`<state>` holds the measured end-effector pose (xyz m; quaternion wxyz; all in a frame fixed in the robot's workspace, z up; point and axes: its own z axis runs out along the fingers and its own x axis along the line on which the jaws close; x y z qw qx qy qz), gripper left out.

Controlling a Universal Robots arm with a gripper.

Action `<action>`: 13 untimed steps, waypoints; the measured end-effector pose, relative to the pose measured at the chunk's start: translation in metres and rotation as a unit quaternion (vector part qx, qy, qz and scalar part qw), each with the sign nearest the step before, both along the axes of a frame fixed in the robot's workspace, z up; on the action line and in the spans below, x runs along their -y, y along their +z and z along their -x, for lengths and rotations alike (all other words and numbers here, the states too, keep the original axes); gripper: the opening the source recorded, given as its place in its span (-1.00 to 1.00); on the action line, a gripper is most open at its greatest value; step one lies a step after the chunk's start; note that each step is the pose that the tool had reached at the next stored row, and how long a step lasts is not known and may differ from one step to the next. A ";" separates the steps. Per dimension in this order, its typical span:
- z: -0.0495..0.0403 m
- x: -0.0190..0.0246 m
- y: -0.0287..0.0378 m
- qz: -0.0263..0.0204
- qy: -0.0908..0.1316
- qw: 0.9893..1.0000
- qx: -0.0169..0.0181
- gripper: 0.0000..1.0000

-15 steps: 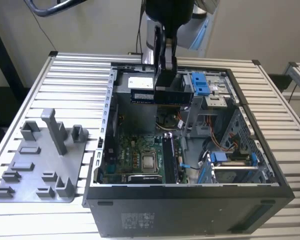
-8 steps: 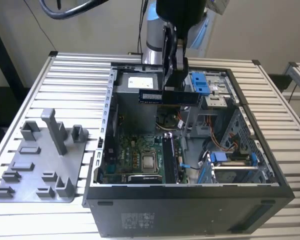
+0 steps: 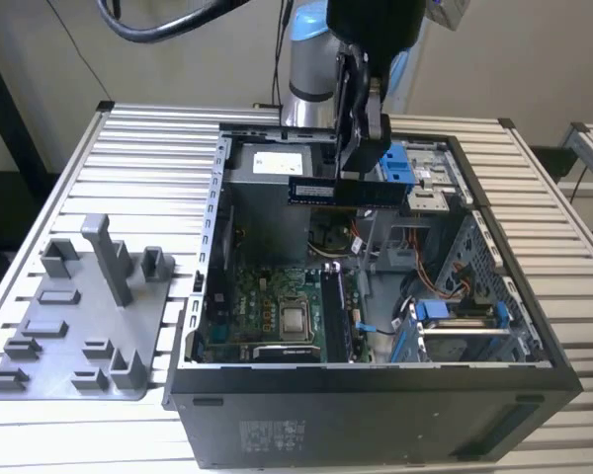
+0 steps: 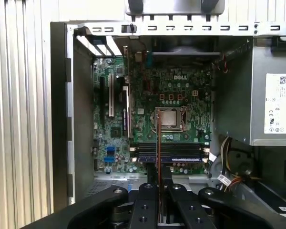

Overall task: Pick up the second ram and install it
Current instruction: 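Pick up the second ram and move it above second insertion slot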

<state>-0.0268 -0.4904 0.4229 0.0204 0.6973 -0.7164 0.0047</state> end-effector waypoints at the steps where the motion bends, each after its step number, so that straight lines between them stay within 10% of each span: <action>1: -0.0022 0.0000 0.0000 0.000 0.000 1.000 0.000 -0.73; 13: -0.0242 0.0000 0.0000 0.000 0.000 1.000 0.000 -0.73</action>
